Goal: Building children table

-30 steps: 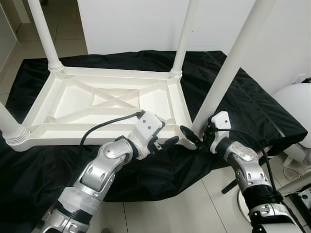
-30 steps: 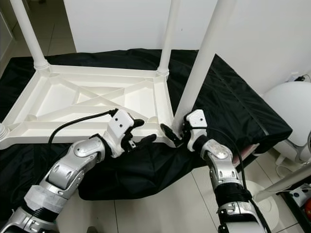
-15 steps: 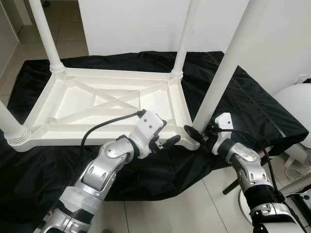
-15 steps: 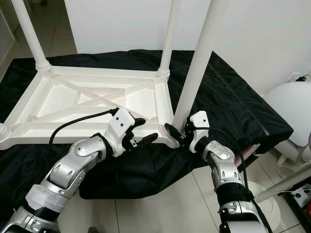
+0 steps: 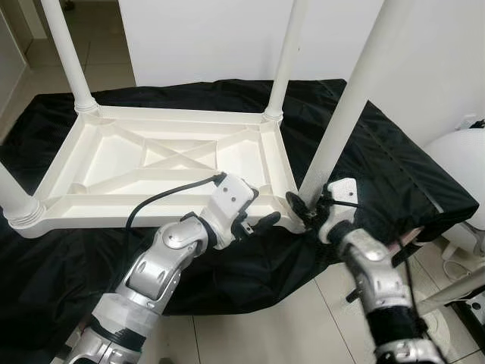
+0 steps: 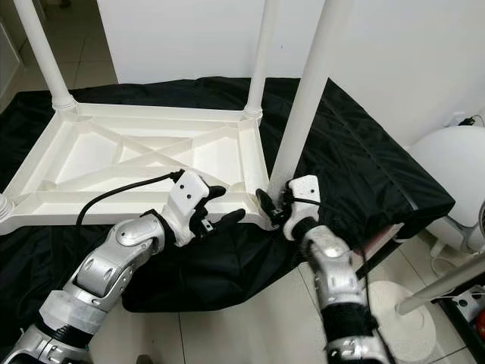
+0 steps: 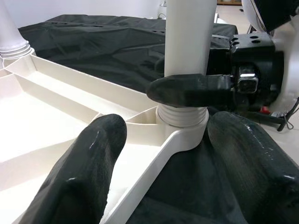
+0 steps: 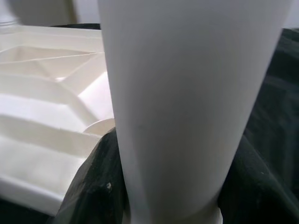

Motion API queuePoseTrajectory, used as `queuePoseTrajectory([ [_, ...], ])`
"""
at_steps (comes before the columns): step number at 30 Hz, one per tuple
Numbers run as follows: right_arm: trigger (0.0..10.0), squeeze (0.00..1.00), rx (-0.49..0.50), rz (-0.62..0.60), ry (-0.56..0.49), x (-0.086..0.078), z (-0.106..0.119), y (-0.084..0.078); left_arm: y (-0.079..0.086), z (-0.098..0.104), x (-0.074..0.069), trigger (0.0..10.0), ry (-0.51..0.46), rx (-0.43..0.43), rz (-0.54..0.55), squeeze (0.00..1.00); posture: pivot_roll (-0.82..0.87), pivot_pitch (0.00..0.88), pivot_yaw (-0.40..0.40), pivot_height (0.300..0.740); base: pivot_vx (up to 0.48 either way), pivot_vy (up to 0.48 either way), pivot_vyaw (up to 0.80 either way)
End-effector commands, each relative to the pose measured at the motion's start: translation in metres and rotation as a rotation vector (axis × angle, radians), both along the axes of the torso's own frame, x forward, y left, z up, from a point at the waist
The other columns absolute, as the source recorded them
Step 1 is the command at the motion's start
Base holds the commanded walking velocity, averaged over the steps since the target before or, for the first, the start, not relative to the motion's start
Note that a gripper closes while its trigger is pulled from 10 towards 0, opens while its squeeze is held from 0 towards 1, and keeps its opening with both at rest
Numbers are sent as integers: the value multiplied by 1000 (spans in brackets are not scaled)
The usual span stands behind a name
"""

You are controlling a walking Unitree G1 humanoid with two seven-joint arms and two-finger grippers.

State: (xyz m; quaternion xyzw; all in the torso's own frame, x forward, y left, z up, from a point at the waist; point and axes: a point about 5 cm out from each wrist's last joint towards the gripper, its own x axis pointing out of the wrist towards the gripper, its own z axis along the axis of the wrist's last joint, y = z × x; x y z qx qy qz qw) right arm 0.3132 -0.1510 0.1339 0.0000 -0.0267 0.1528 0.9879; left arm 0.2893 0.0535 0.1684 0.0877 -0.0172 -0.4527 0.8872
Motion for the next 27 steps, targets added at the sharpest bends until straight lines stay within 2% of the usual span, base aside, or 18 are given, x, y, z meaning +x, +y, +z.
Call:
queuePoseTrajectory([
  [1, 10000, 0, 4, -76, 43, -3, -6, -3, 2, -1, -1, 10000, 3, 6, 1, 0, -33, 44, -43, 740, 0, 0, 0],
  [4, 10000, 0, 14, -143, 51, -4, -8, 0, 2, -1, -1, 10000, 4, 7, 1, 0, -35, 43, -42, 740, 0, 0, 0],
  [5, 10000, 0, 28, -231, 53, -7, -10, 3, 1, -1, -1, 10000, 4, 7, -1, 0, -38, 40, -41, 740, 0, 0, 0],
  [7, 10000, 0, 28, -231, 53, -7, -10, 3, 1, -1, -1, 10000, 4, 7, -1, 0, -38, 40, -41, 740, 0, 0, 0],
  [9, 10000, 0, 49, -390, 49, -11, -9, 11, 0, -1, -1, 10000, 3, 7, -7, 0, -38, 35, -44, 740, 0, 0, 0],
  [11, 10000, 0, 49, -390, 49, -11, -9, 11, 0, -1, -1, 10000, 3, 7, -7, 0, -38, 35, -44, 740, 0, 0, 0],
  [12, 10000, 0, 69, -425, 45, -11, -6, 19, -1, 0, 0, 10000, 3, 3, -8, 0, -35, 30, -46, 740, 0, 0, 0],
  [17, 10000, 0, 92, -420, 38, -12, 0, 27, -2, 0, 0, 10000, 0, 1, -9, 0, -37, 25, -47, 740, 0, 0, 0],
  [20, 10000, 0, 153, -305, 8, -18, 5, 34, -3, 0, -1, 10000, -1, -1, -11, 0, -32, 22, -53, 740, 0, 0, 0],
  [21, 10000, 149, 141, -294, 5, -19, 6, 35, -3, 0, -1, 10000, -1, -1, -10, 0, -30, 21, -56, 740, 0, 0, 0],
  [22, 10000, 1000, 135, -293, 4, -19, 6, 35, -2, 0, -1, 10000, -1, -1, -9, 0, -30, 21, -56, 740, 0, 0, 0],
  [27, 10000, 1000, 154, -280, -6, -21, 10, 35, -2, 0, -2, 10000, -1, -1, -8, 0, -27, 20, -61, 740, 0, 0, 0],
])
